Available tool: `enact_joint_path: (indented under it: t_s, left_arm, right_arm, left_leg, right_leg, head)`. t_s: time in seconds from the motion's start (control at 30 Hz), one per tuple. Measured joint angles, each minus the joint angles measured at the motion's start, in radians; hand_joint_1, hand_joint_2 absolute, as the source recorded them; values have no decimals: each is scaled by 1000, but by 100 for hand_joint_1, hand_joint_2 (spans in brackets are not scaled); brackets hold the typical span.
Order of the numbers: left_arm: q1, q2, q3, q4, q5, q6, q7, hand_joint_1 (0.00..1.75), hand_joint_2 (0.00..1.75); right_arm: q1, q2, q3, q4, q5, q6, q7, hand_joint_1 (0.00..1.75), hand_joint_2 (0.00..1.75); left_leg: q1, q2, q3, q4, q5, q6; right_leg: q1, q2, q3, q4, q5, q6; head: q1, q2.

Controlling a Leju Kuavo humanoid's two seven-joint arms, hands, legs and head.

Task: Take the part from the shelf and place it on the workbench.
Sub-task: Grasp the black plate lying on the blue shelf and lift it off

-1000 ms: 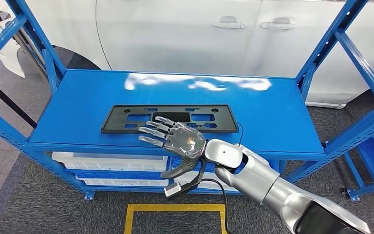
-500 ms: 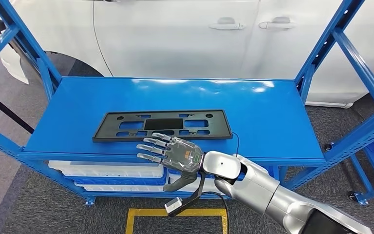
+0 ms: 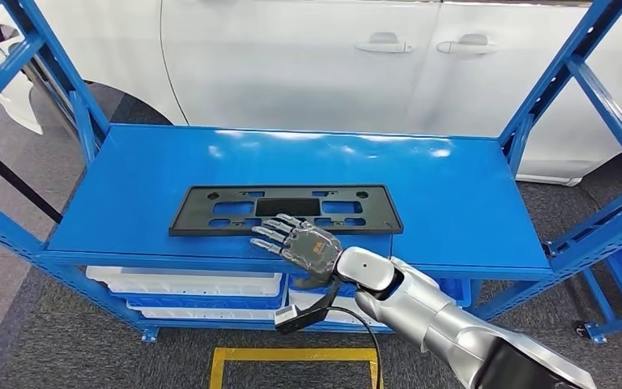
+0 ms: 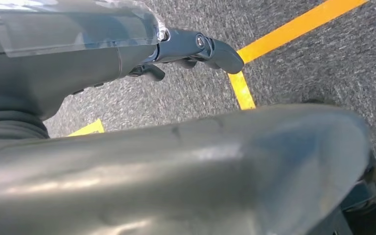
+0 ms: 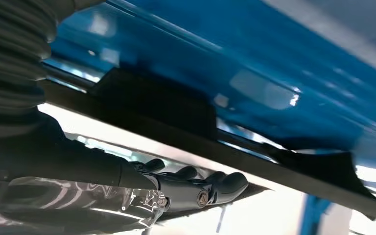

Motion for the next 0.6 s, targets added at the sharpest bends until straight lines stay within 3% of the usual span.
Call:
enact_joint_path:
  t_s: [0.03,0.07,0.1,0.2,0.27,0.37,0.43,0.53,0.57,0.6]
  left_arm:
    - [0,0,0,0,-1,0,0,0,0]
    - [1,0,0,0,-2,0,0,0,0]
    - [1,0,0,0,-3,0,0,0,0]
    - [0,-1,0,0,-5,0,1,0,0]
    - [-2,-1,0,0,-5,-1,2,0,0]
    - [-3,-1,0,0,-6,-1,3,0,0]
    - [-3,-1,0,0,-5,0,2,0,0]
    - [4,-1,0,0,0,3,3,0,0]
    - [8,-1,0,0,3,5,3,0,0]
    - [11,0,0,0,5,6,3,0,0]
  right_arm:
    - [-3,7,-6,25,-4,-2,2,0,175]
    - [-6,13,-12,47,-8,-4,2,0,175]
    - [-10,18,-17,67,-10,-4,2,0,175]
    - [-27,33,-34,116,-24,-7,6,0,175]
    - [-34,48,-52,149,-36,-11,7,0,175]
    - [-38,66,-84,184,-66,-14,-6,0,175]
    - [-44,72,-116,197,-135,0,-42,0,175]
    - [-82,70,-194,205,-246,36,-97,0,175]
    - [-106,68,-219,205,-259,48,-104,0,175]
    - [-131,66,-236,206,-262,59,-105,0,175]
  left_leg:
    - [0,0,0,0,0,1]
    - [-1,-1,1,1,-1,1]
    - [-1,-3,2,1,-2,1]
    - [-3,-5,7,3,-6,-6]
    - [-5,-5,5,3,-7,-16]
    - [-6,-5,1,5,-10,-31]
    - [-5,-4,-28,66,-50,-39]
    - [1,-1,-117,260,-140,-49]
    - [3,-1,-129,289,-143,-52]
    - [6,0,-119,277,-127,-55]
  right_leg:
    - [-1,0,-27,52,-14,2]
    - [-2,0,-39,70,-8,2]
    - [-2,0,-30,46,17,0]
    - [1,0,63,-158,114,-13]
    - [7,1,89,-218,127,-21]
    - [5,-2,91,-226,131,-34]
    - [-1,-9,94,-235,136,-44]
    - [0,-17,87,-234,139,-49]
    - [0,-17,85,-232,140,-49]
    - [-2,-16,84,-230,141,-47]
  head:
    - [0,0]
    - [0,0]
    - [0,0]
    - [0,0]
    - [0,0]
    - [0,0]
    - [0,0]
    - [0,0]
    - [0,0]
    - [0,0]
